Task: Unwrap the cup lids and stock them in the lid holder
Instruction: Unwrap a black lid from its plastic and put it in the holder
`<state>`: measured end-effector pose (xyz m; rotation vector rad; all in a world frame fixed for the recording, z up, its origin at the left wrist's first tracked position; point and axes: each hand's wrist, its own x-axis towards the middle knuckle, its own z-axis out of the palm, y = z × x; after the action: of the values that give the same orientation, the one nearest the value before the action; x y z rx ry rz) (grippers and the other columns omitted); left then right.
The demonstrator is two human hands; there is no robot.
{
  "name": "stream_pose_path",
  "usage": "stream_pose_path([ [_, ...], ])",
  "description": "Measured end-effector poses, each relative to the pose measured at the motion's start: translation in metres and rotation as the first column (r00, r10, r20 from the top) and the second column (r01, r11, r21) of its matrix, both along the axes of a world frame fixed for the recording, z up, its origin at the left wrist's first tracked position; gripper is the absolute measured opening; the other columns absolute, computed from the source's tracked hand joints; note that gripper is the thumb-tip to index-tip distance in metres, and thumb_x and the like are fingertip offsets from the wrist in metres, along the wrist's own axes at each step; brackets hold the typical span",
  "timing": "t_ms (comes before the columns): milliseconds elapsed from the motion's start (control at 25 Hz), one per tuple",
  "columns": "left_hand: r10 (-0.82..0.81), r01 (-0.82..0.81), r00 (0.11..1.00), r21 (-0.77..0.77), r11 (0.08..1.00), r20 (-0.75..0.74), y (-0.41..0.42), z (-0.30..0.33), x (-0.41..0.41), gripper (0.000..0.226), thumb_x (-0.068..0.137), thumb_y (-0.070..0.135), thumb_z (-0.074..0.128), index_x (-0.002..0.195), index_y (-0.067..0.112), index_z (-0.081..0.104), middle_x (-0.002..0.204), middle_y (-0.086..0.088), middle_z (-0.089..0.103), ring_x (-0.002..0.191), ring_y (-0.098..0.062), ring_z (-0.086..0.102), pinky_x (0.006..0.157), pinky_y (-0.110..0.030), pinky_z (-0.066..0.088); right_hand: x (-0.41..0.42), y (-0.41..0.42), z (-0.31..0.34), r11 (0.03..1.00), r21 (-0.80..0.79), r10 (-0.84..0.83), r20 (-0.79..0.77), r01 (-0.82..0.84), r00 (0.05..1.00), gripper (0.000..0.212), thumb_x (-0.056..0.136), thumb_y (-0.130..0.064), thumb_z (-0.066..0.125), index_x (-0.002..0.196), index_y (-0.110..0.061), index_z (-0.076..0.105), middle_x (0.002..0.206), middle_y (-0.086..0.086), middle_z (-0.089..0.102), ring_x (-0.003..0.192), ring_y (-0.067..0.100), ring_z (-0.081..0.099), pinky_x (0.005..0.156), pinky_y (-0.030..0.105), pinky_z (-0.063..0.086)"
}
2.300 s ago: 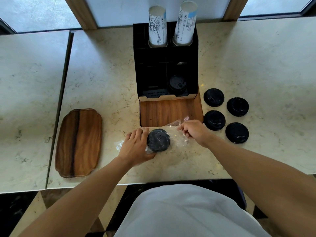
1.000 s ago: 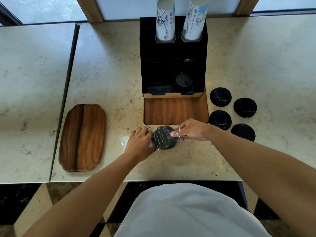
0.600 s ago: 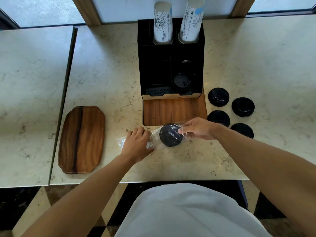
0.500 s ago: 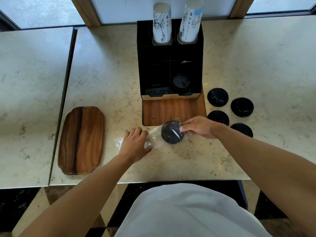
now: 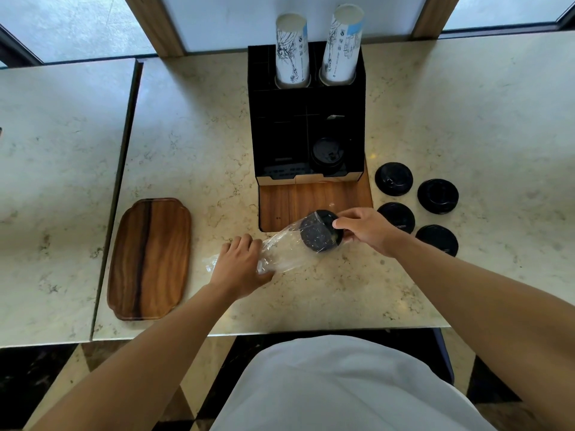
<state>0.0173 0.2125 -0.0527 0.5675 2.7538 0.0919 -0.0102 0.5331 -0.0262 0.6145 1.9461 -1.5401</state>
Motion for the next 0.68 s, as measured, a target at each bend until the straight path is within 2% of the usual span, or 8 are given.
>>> stream_pose_path([
  [80, 0.005, -0.005, 1.0, 0.002, 1.0, -0.003, -0.001, 0.0, 0.0, 0.076, 0.082, 0.072, 0.059, 0.134, 0.017, 0.052, 0.125, -0.004, 0.057, 0.114, -0.026, 0.052, 0.1, -0.042, 0.042, 0.0, 0.001, 0.0, 0.998, 0.02, -0.057, -0.019, 0.058, 0.998, 0.027, 0.09, -0.028, 0.072, 0.115, -0.018, 0.07, 0.108, 0.004, 0.074, 0.099, 0.021, 0.07, 0.076, 0.03, 0.057],
  [160, 0.012, -0.012, 1.0, 0.012, 1.0, -0.007, -0.001, -0.001, 0.001, 0.078, 0.083, 0.071, 0.059, 0.136, 0.016, 0.051, 0.126, -0.005, 0.057, 0.115, -0.026, 0.052, 0.101, -0.043, 0.042, -0.001, 0.004, -0.001, 0.992, 0.011, -0.122, -0.03, 0.122, 0.992, 0.027, 0.091, -0.029, 0.071, 0.116, -0.017, 0.069, 0.107, 0.004, 0.073, 0.094, 0.02, 0.068, 0.071, 0.028, 0.054],
  [280, 0.013, -0.013, 1.0, 0.011, 1.0, 0.0, -0.003, -0.001, 0.0, 0.079, 0.083, 0.072, 0.058, 0.139, 0.017, 0.048, 0.128, -0.005, 0.057, 0.117, -0.026, 0.051, 0.103, -0.043, 0.041, -0.003, 0.011, -0.003, 0.973, -0.035, -0.23, -0.031, 0.229, 0.973, 0.021, 0.093, -0.029, 0.068, 0.105, -0.013, 0.073, 0.098, 0.008, 0.073, 0.08, 0.018, 0.064, 0.069, 0.03, 0.052],
  [400, 0.015, -0.015, 1.0, 0.014, 1.0, 0.014, -0.002, 0.001, -0.001, 0.088, 0.08, 0.079, 0.052, 0.143, 0.018, 0.044, 0.131, -0.004, 0.055, 0.12, -0.026, 0.05, 0.105, -0.043, 0.04, -0.004, 0.014, 0.0, 0.904, -0.13, -0.412, -0.005, 0.407, 0.911, 0.02, 0.091, -0.028, 0.067, 0.096, -0.01, 0.072, 0.091, 0.012, 0.07, 0.077, 0.022, 0.065, 0.069, 0.033, 0.054],
  [520, 0.008, -0.008, 1.0, 0.011, 1.0, -0.015, 0.001, 0.004, -0.002, 0.097, 0.076, 0.088, 0.04, 0.144, 0.018, 0.042, 0.131, -0.004, 0.055, 0.12, -0.026, 0.05, 0.105, -0.043, 0.039, -0.005, 0.014, 0.006, 0.833, -0.251, -0.501, 0.036, 0.493, 0.865, 0.024, 0.092, -0.024, 0.066, 0.107, -0.006, 0.07, 0.094, 0.014, 0.075, 0.087, 0.024, 0.072, 0.071, 0.032, 0.06],
  [680, 0.009, -0.009, 1.0, 0.05, 0.999, -0.008, 0.01, 0.009, -0.006, 0.11, 0.076, 0.095, 0.027, 0.152, 0.016, 0.035, 0.14, -0.007, 0.051, 0.127, -0.028, 0.047, 0.11, -0.047, 0.035, -0.007, -0.001, 0.016, 0.787, -0.376, -0.496, 0.086, 0.489, 0.864, 0.025, 0.095, -0.012, 0.064, 0.117, -0.001, 0.066, 0.115, 0.023, 0.072, 0.109, 0.032, 0.071, 0.088, 0.039, 0.062],
])
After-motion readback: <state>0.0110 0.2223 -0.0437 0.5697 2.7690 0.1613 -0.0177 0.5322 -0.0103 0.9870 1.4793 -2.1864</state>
